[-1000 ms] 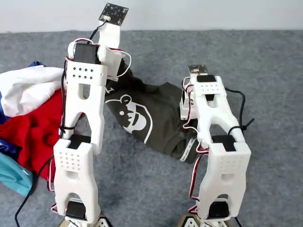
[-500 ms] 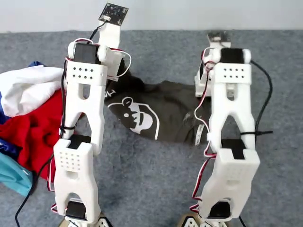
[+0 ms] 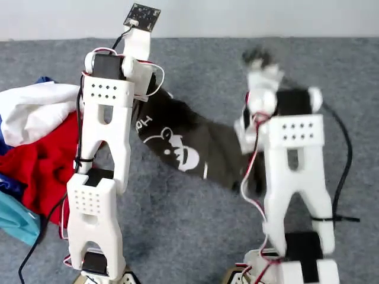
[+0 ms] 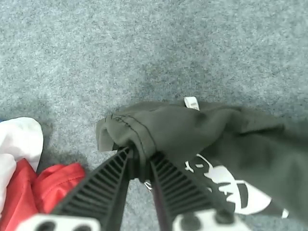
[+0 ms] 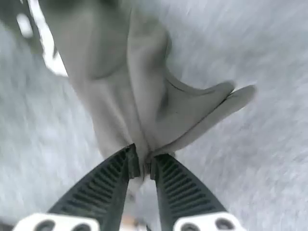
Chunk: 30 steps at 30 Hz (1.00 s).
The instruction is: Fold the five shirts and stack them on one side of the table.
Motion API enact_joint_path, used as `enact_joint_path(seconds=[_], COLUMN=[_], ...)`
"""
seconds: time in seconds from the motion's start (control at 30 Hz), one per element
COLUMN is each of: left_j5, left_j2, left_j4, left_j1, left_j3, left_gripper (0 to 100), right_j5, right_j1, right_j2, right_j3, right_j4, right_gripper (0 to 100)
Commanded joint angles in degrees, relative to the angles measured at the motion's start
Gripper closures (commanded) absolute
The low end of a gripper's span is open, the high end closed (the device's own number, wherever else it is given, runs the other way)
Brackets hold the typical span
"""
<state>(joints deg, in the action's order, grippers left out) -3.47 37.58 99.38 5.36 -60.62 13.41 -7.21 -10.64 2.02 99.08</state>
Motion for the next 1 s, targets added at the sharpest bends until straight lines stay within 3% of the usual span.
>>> enact_joint_path(seconds=[0.0,0.17,0.27,0.37,0.6,0.83,0.97], left_j5=[0.18,0.18,0.18,0.18,0.09,0.00,-4.04], left_j2=[-3.78,-3.25,-3.52,-3.69,-3.25,-3.25,-3.25], left_j4=[1.23,1.23,1.23,1.23,1.23,1.05,0.97], left_j1=[0.18,0.26,0.35,0.35,0.35,0.35,0.44], left_j3=[-0.13,-0.04,1.71,4.44,7.52,11.21,13.14], left_gripper=[99,99,99,99,99,99,99], right_j5=[5.45,10.46,13.71,15.91,11.34,10.55,10.46], right_j1=[3.03,8.13,8.48,8.57,8.48,8.48,9.01], right_j2=[-3.38,-0.40,1.71,2.33,1.54,1.80,2.59], right_j3=[17.32,24.53,22.51,15.47,4.48,5.19,10.29], right_j4=[-5.85,-8.13,-3.47,3.82,3.82,3.03,-5.32], right_gripper=[98.4,98.3,97.8,90.6,69.2,68.5,68.5])
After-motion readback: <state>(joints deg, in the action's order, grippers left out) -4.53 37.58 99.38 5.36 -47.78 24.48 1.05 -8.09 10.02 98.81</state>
